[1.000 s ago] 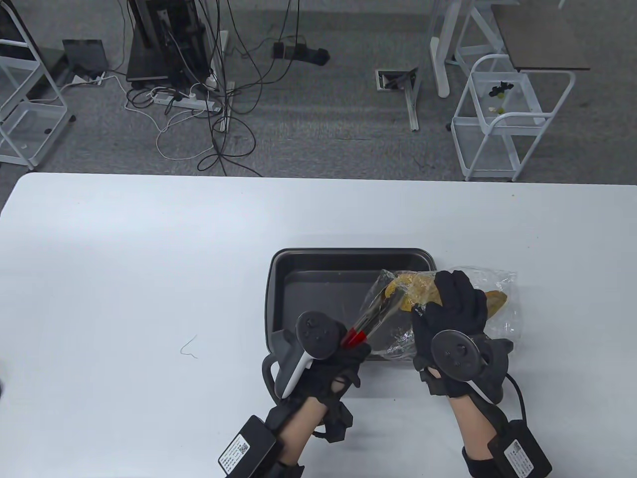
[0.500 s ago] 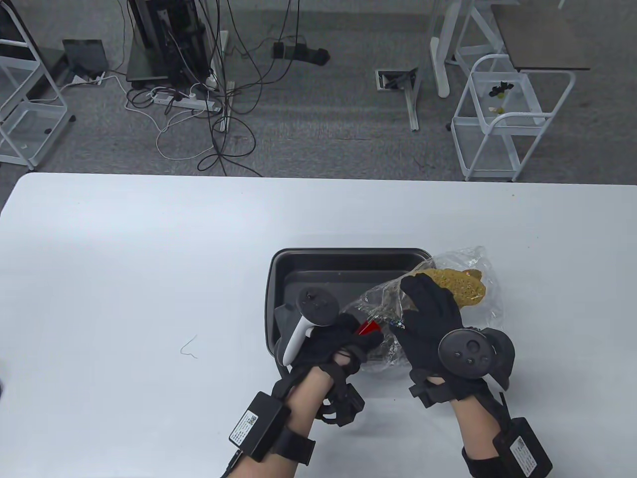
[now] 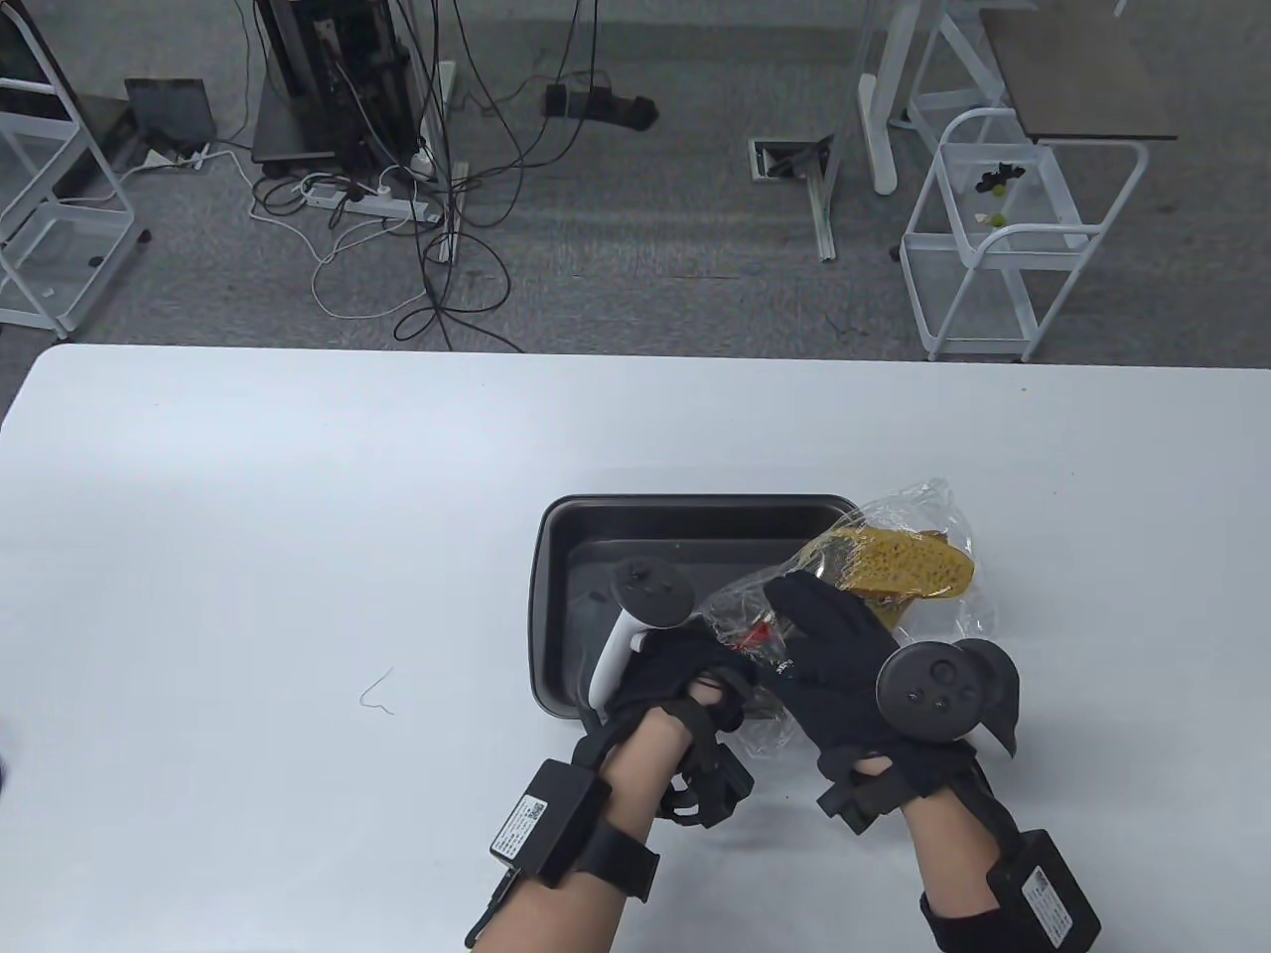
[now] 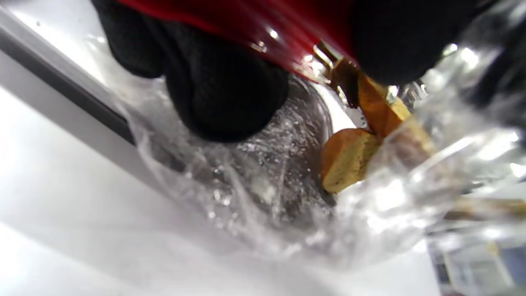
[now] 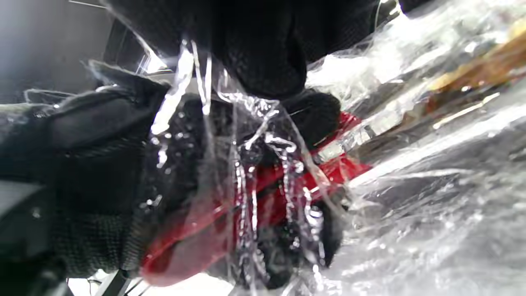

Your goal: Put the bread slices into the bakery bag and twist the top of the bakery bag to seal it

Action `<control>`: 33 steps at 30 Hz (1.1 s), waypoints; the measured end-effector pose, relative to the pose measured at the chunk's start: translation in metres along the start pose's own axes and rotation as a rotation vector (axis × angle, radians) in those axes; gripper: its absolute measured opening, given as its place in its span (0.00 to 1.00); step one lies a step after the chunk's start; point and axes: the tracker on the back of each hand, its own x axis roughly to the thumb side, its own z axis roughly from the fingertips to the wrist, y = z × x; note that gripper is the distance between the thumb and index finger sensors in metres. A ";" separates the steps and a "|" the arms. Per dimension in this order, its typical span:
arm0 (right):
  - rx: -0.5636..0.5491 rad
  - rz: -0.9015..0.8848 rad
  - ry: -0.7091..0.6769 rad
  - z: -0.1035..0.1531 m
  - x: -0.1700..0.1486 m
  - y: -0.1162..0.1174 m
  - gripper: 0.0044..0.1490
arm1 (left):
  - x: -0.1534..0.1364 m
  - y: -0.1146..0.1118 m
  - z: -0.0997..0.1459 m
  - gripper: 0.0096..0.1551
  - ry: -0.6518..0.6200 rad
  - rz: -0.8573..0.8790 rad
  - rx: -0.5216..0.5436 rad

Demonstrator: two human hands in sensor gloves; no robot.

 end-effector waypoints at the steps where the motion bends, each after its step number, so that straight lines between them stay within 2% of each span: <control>1: -0.008 0.002 0.006 0.000 0.000 -0.001 0.26 | 0.002 -0.001 0.000 0.42 -0.006 -0.034 0.014; 8: -0.038 0.095 0.027 0.001 0.001 -0.004 0.26 | 0.020 -0.011 0.009 0.50 -0.064 -0.231 0.071; 16: -0.093 0.182 0.026 0.002 0.005 -0.007 0.26 | 0.034 -0.006 0.027 0.51 -0.087 -0.420 0.164; 23: -0.122 0.225 0.040 0.004 0.004 -0.010 0.25 | 0.037 -0.001 0.042 0.51 -0.079 -0.523 0.175; 27: -0.141 0.276 0.049 0.004 0.005 -0.011 0.25 | 0.037 0.003 0.056 0.51 -0.093 -0.555 0.180; 33: -0.151 0.289 0.057 0.005 0.004 -0.013 0.25 | 0.039 0.005 0.077 0.51 -0.089 -0.722 0.255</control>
